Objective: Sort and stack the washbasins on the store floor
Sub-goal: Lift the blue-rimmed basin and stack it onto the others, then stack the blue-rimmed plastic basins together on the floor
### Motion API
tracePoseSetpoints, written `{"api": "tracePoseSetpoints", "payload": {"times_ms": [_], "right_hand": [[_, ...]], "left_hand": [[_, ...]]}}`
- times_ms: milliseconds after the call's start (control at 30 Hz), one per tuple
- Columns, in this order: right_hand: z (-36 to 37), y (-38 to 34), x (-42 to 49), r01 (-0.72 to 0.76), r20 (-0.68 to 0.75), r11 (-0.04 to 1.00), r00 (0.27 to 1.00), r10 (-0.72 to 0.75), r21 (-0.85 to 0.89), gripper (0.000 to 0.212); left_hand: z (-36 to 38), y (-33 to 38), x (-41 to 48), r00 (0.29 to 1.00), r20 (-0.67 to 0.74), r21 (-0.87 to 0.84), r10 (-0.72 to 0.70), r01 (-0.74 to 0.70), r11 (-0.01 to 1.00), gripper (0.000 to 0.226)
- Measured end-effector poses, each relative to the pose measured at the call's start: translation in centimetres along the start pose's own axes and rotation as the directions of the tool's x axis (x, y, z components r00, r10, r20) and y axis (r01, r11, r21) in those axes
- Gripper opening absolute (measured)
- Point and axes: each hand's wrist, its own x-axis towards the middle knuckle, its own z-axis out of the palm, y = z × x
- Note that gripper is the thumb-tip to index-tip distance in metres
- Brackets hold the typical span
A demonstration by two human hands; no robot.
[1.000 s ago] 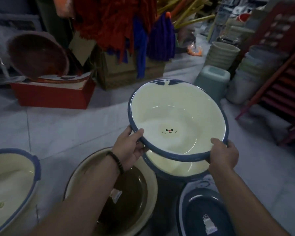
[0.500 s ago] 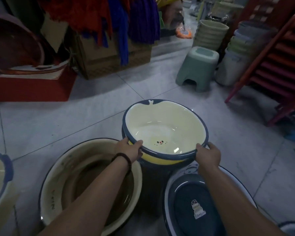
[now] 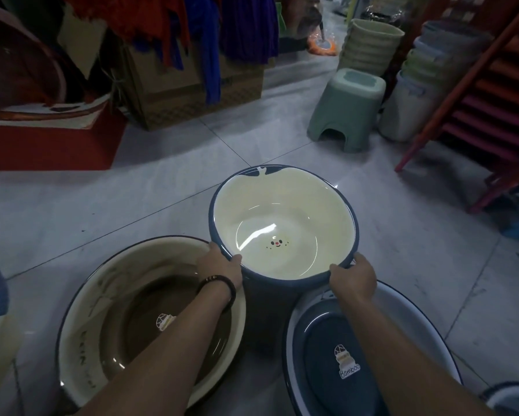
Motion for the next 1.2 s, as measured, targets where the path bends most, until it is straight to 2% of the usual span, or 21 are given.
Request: {"api": "tracePoseSetpoints", "payload": {"times_ms": [100,233,333,400,467,567,667,767,833,867,900,933,1033,1067,1133,1200], "right_hand": [[0.1,0.1,0.3,0.001,-0.004,1.0,1.0,-0.001,-0.017,0.023],[-0.5,-0.1,-0.1,-0.009,0.023,0.999,1.0,0.01,-0.048,0.046],[-1.5,-2.4,-0.7,-0.018,0.172,0.972,0.983,0.06,-0.233,0.047],[-2.2,-5.5,-1.5,0.03,0.283,0.911,0.954,0.096,-0.412,0.049],[-2.6,-9.2,-2.8,0.134,0.375,0.909,0.927,0.026,-0.394,0.049],[-2.5,-14.4,-7.0,0.311,0.532,0.923,0.833,-0.15,-0.227,0.026],[-2.2,-18.1,-13.8,0.34,0.741,0.929,0.66,-0.124,-0.147,0.029],[-2.2,-19.6,-20.9,0.592,0.882,0.765,0.466,-0.069,-0.253,0.025],[-2.4,-19.3,-24.9,0.726,0.925,0.636,0.376,-0.046,-0.263,0.021],[-2.4,-18.9,-26.8,0.746,0.939,0.617,0.341,-0.034,-0.249,0.019],[-2.6,-18.2,-28.8,0.731,0.946,0.638,0.325,-0.012,-0.243,0.017],[-2.8,-17.1,-30.7,0.671,0.943,0.701,0.333,0.008,-0.243,0.016],[-3.1,-13.0,-35.9,0.444,0.899,0.862,0.437,0.028,-0.243,0.022],[-3.1,-11.4,-37.6,0.405,0.899,0.882,0.436,0.044,-0.24,0.023],[-3.2,-8.9,-40.8,0.421,0.927,0.874,0.367,0.081,-0.243,0.024],[-3.2,-7.6,-43.9,0.501,0.953,0.833,0.289,0.096,-0.236,0.026]], "left_hand": [[-0.2,0.6,0.0,0.999,0.013,0.022,-0.032,0.031,0.999,0.062],[-1.6,0.3,1.0,0.997,0.08,0.071,-0.021,0.015,0.997,0.059],[-3.4,-1.1,1.6,0.981,0.194,0.019,-0.017,0.013,1.0,0.047],[-6.1,-0.9,-1.5,0.952,0.307,0.058,0.018,-0.037,0.998,0.02],[-8.9,-1.2,-4.5,0.915,0.4,0.179,0.047,-0.128,0.975,0.011],[-14.3,-1.7,-8.3,0.878,0.478,0.387,0.019,-0.23,0.893,0.028],[-20.6,-1.9,-12.6,0.87,0.493,0.475,0.012,-0.281,0.834,0.034],[-27.2,-2.2,-18.3,0.889,0.457,0.502,-0.022,-0.238,0.831,0.036],[-31.3,-2.9,-22.3,0.887,0.457,0.491,-0.064,-0.192,0.85,0.036],[-33.4,-3.4,-24.1,0.891,0.45,0.486,-0.059,-0.19,0.853,0.035],[-35.4,-3.9,-26.3,0.897,0.438,0.472,-0.059,-0.173,0.865,0.034],[-37.3,-4.5,-28.3,0.905,0.423,0.449,-0.051,-0.161,0.879,0.033],[-41.1,-7.8,-34.4,0.949,0.314,0.408,0.009,-0.144,0.901,0.029],[-41.7,-9.4,-36.1,0.96,0.278,0.408,0.018,-0.135,0.903,0.028],[-42.4,-12.9,-39.3,0.975,0.224,0.415,0.003,-0.098,0.904,0.029],[-42.8,-16.4,-42.4,0.979,0.193,0.418,-0.068,-0.02,0.908,0.031]]}}
